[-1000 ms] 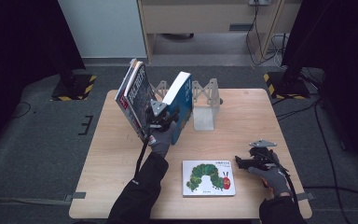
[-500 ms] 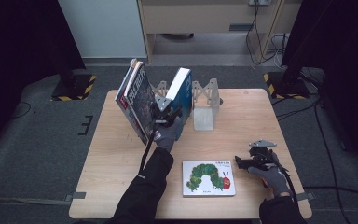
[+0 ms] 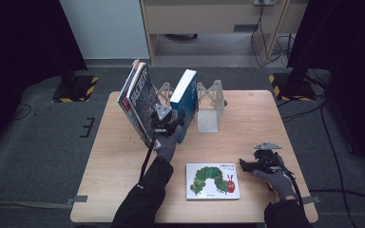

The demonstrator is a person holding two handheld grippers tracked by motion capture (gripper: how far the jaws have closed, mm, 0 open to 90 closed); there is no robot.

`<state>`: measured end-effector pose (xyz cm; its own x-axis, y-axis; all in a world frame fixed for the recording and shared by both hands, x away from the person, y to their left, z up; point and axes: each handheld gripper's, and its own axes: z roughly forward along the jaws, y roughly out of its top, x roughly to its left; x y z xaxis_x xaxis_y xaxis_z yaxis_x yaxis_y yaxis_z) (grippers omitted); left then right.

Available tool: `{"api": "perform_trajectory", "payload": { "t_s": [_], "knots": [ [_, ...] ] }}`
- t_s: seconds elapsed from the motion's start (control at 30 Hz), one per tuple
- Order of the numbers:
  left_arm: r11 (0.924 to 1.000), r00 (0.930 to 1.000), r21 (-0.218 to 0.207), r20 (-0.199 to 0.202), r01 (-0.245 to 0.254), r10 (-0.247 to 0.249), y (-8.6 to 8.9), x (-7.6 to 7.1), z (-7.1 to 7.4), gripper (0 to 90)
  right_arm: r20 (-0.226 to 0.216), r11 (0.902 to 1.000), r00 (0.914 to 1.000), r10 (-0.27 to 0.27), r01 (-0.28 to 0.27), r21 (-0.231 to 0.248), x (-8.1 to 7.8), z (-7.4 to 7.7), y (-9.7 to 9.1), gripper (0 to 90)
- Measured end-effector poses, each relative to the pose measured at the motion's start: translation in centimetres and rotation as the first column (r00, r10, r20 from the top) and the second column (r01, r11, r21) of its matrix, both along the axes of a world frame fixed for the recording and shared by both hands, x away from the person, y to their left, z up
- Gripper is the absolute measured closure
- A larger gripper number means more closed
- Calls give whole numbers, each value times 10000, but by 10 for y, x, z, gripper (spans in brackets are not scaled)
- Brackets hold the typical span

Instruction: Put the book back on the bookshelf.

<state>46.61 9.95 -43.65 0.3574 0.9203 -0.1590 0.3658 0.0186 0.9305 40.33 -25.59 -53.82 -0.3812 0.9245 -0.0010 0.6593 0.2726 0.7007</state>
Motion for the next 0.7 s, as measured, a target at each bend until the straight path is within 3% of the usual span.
{"api": "perform_trajectory", "payload": {
  "t_s": [0.2, 0.33, 0.43, 0.47, 0.7],
  "knots": [
    [9998, 9998, 140, -145, -121, 123, -6, 8, 3, 566, 50, 10000, 10000, -2, 2, -9, 0, 0, 1, 32],
    [9996, 9999, 256, -101, 69, -66, -10, 13, 3, 551, 41, 10000, 10000, -9, 9, 8, 0, 0, 1, 32],
    [9993, 9994, 169, 84, 342, -344, -7, 9, -1, 531, 51, 10000, 10000, 0, 0, -5, 0, 0, 1, 32],
    [9991, 9991, -6, 35, 431, -431, -6, 6, -3, 527, 49, 10000, 10000, -5, 5, -2, 0, 0, 1, 32],
    [9971, 9970, -98, -165, 755, -756, 4, -10, -13, 554, 60, 10000, 10000, -8, 8, 13, 0, -1, 0, 25]
  ]
}}
